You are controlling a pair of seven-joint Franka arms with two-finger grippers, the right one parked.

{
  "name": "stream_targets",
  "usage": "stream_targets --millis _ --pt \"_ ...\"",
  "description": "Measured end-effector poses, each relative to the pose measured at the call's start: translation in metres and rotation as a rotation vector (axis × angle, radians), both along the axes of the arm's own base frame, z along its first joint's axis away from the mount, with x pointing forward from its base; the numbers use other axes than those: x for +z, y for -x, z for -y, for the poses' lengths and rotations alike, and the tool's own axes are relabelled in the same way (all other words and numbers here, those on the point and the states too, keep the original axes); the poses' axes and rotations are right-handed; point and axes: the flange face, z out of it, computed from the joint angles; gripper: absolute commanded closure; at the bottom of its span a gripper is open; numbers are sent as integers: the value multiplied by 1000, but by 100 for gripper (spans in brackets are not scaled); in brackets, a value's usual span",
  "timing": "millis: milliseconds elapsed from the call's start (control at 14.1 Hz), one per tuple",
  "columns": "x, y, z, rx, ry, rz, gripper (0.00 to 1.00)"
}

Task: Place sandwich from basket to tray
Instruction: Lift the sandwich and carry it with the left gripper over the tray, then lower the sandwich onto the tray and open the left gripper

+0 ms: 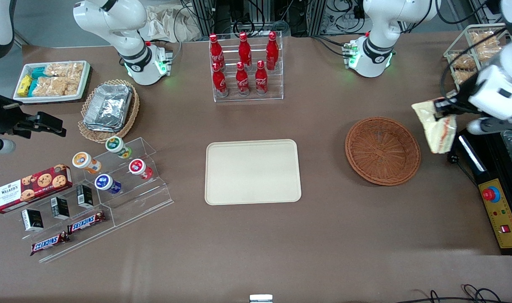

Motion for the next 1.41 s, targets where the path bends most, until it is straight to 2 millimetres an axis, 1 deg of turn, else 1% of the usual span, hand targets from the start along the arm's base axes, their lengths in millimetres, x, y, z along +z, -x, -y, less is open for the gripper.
stream_targets --millis 71,141,212,283,424,495,707,848,990,1202,1414 --pt "-4 4 33 -62 -1 -10 100" --pt "-13 9 68 -123 -5 -27 100" --pt "-25 14 101 -165 -11 -48 100" --pt "-40 18 130 -185 -17 -70 100" --pt "-75 17 174 -204 -22 -99 100" --pt "-96 13 194 -193 -22 -103 100" --pt "-170 7 248 -153 -29 -97 100" --pt "-215 4 274 -138 -33 -81 100" --pt "-253 -2 289 -130 -19 -67 100" --pt "-303 -10 299 -107 -11 -60 100" --pt "-342 -1 323 -111 -3 -44 100"
